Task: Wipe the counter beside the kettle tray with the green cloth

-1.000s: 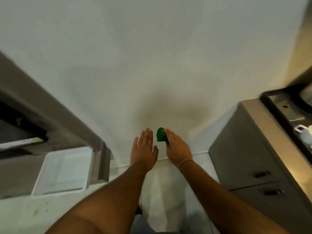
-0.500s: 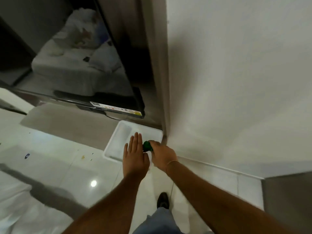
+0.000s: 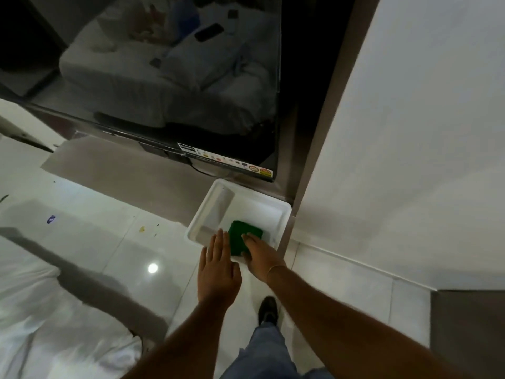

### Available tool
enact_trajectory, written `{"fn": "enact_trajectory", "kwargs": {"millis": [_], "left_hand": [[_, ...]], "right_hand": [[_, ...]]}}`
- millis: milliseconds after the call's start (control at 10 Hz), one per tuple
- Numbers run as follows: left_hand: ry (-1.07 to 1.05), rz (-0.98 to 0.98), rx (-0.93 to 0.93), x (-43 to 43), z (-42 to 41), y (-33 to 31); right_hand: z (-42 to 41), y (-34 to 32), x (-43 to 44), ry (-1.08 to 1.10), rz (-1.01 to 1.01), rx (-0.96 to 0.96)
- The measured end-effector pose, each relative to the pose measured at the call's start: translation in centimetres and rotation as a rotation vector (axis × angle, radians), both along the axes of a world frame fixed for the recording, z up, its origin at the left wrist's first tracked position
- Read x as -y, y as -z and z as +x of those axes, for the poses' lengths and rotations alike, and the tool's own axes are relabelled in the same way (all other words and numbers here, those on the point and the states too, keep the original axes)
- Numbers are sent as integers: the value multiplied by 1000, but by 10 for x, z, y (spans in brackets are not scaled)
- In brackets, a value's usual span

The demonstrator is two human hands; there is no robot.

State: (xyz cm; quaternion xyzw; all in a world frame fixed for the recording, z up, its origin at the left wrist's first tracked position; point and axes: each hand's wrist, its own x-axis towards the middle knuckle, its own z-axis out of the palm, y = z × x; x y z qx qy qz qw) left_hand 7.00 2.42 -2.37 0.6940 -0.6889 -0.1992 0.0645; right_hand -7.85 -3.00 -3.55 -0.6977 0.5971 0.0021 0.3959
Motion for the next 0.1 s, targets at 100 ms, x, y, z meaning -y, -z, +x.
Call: {"fn": "enact_trajectory", "kwargs": {"millis": [100], "left_hand": [[301,-27,-24,7,-41,-5]], "right_hand": [[-40,-6,-19,154,-168,-18]]}}
